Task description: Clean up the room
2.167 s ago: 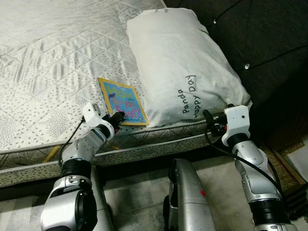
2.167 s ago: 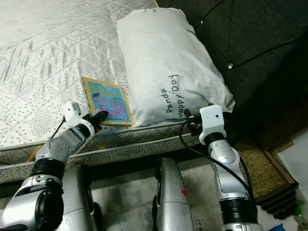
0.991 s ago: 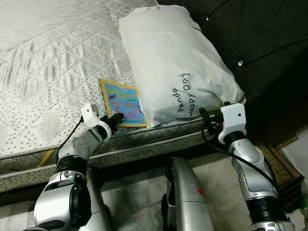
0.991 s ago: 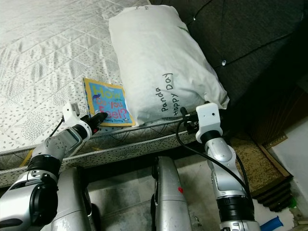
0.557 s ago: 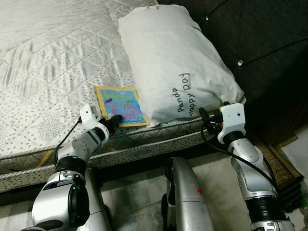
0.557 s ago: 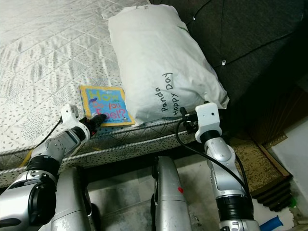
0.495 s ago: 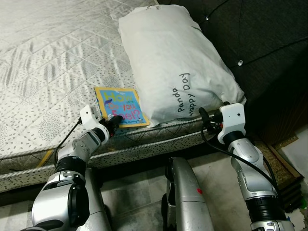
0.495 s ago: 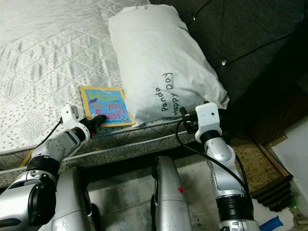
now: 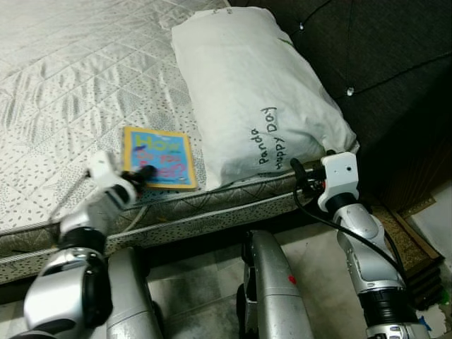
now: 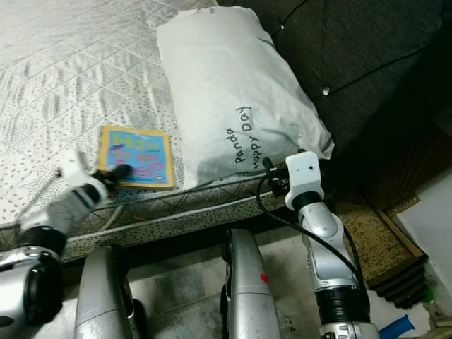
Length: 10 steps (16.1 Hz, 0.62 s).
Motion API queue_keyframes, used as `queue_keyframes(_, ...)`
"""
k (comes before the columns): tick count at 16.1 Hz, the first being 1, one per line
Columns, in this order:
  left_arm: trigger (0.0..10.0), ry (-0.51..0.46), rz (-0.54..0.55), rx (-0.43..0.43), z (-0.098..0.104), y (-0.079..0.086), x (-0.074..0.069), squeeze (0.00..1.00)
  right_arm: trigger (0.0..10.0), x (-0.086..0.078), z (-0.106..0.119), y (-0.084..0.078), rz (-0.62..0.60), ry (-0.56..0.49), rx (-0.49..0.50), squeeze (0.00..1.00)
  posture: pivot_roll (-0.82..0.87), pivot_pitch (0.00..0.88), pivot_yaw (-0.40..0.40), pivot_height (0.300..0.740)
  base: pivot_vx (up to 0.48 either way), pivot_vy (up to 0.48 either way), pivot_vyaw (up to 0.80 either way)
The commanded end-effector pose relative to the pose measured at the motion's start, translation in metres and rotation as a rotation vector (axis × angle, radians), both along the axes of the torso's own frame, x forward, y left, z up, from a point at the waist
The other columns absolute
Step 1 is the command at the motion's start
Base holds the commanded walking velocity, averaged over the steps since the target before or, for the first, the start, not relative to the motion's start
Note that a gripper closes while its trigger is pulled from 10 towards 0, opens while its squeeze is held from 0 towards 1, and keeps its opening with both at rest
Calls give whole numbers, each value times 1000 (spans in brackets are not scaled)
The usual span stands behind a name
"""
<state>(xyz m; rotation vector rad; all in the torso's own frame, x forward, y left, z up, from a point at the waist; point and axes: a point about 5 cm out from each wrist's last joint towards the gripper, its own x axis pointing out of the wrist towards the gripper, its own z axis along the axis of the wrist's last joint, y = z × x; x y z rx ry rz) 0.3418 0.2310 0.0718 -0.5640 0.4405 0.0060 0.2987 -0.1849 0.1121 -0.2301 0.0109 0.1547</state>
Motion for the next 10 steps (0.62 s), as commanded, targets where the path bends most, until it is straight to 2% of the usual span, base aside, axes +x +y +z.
queue_keyframes(1,10000,-2,27,38,4,8,2,1000,10000,1,0,-2,-9,-2,-3,0,-159,91,-73,510,0,0,0)
queue_keyframes(4,10000,37,-27,62,-4,4,-2,1000,10000,2,0,1,-5,-3,2,0,-157,89,-72,510,0,0,0)
queue_keyframes(6,10000,66,-32,108,-10,2,-4,1000,10000,2,-1,1,-5,-4,2,0,-159,87,-73,510,0,0,0)
queue_keyframes(10,10000,88,-40,100,-13,-6,-1,1000,10000,4,0,0,-7,-5,-1,0,-160,87,-75,510,0,0,0)
